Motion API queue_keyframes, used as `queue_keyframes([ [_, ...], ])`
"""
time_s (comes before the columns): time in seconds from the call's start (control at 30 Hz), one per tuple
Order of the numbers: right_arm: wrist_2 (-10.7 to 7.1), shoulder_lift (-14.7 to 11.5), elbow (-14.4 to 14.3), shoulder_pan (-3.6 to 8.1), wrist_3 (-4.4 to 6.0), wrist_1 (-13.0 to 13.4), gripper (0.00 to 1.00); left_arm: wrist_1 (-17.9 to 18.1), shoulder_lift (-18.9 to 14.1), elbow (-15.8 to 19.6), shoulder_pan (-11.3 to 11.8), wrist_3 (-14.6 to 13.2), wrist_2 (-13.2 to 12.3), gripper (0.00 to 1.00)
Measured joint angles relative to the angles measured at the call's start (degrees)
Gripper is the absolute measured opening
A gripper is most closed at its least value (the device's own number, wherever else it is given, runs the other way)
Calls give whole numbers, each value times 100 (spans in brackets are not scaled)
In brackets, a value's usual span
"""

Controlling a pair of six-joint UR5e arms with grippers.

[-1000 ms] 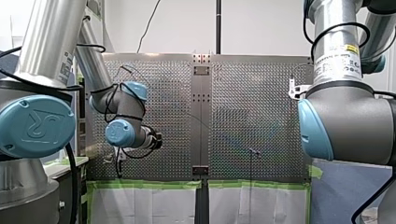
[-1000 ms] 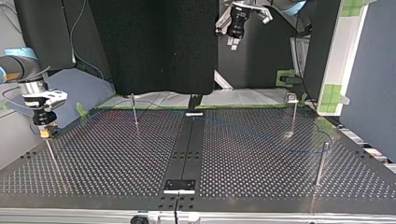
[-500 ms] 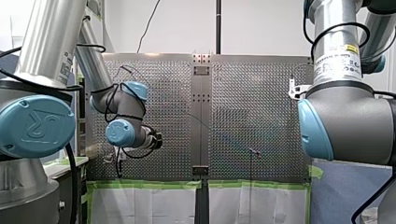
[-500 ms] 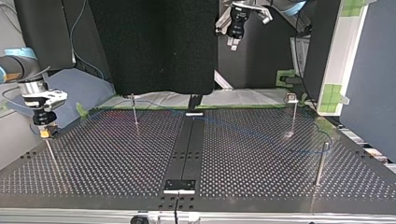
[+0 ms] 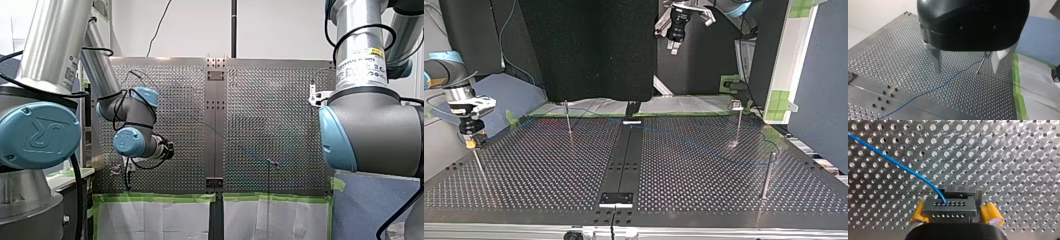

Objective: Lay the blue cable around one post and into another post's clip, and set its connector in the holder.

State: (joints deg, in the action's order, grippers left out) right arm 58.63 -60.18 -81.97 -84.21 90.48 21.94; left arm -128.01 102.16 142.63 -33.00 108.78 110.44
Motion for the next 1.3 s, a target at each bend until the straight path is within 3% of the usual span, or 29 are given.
queue_keyframes([
  [1.3, 1, 0, 0, 0, 0, 0, 95, -121, 0, -168, 2, -59, -19, 100],
])
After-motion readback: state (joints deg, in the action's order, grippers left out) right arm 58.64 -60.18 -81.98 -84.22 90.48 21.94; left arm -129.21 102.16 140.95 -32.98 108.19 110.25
